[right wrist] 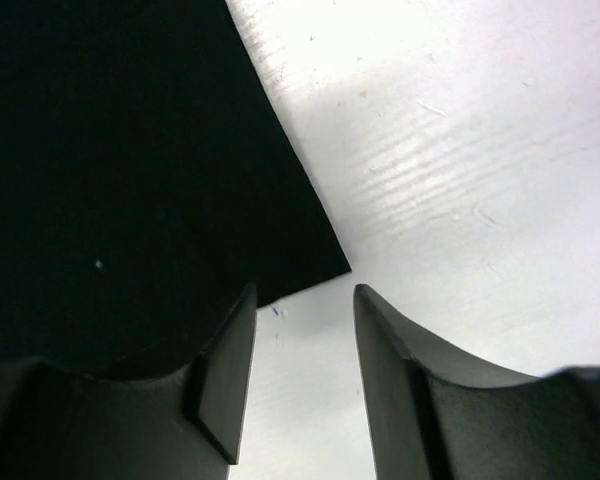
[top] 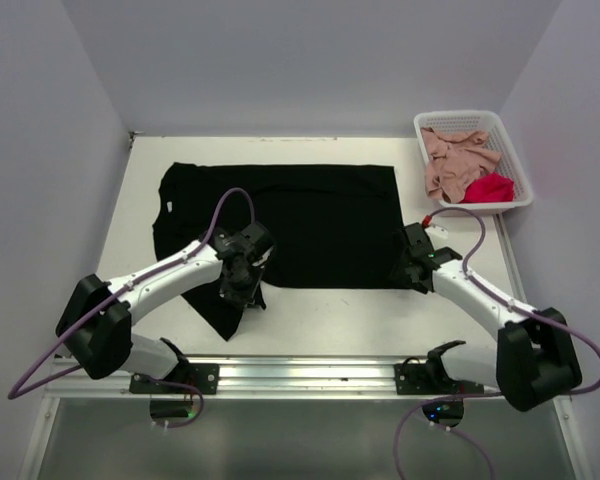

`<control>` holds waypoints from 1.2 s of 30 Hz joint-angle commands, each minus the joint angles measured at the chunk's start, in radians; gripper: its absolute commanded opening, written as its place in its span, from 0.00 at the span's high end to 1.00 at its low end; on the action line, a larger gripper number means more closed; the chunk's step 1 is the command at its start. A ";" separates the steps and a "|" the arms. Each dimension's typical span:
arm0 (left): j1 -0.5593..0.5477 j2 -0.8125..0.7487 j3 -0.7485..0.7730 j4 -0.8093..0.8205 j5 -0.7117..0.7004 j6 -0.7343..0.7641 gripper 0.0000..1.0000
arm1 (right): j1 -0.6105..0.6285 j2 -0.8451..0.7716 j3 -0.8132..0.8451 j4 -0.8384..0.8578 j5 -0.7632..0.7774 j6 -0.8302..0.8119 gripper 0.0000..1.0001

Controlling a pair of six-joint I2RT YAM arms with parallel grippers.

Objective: Fold and stack the t-shirts
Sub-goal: Grap the side of the flattened tshirt closest away from the robot with both arms

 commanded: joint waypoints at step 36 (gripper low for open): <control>-0.005 -0.094 -0.007 -0.024 0.005 -0.036 1.00 | -0.132 -0.100 -0.191 0.162 -0.129 0.236 0.51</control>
